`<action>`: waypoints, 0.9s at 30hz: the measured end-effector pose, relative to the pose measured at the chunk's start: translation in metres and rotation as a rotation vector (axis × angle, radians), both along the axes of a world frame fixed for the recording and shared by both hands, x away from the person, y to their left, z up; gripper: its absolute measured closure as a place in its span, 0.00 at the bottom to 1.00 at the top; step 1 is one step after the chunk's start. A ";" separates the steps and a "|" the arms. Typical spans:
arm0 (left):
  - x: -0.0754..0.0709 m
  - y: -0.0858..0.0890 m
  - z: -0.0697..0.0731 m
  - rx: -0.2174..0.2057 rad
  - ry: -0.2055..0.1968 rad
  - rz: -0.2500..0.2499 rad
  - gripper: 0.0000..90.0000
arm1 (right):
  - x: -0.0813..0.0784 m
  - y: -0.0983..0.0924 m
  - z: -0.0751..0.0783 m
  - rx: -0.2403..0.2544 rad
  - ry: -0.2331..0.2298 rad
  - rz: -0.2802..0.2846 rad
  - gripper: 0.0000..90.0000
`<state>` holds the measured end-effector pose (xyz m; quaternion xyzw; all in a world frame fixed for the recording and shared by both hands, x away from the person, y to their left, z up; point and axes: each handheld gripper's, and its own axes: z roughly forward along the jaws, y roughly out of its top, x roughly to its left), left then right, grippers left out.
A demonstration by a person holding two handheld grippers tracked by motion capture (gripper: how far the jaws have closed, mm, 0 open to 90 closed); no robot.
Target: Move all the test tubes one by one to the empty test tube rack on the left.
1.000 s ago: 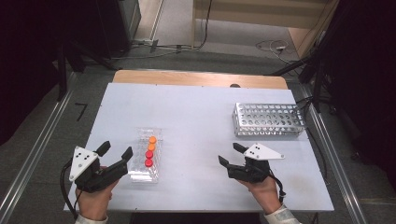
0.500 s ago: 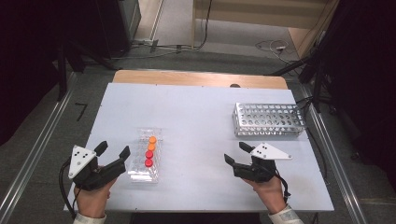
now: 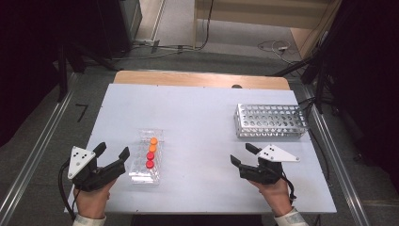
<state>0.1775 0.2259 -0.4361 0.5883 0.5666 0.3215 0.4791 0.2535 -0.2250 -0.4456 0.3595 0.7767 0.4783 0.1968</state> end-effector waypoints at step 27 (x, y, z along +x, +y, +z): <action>0.004 0.004 -0.006 0.005 0.020 0.022 0.21 | -0.001 -0.030 0.000 0.008 -0.001 -0.064 0.29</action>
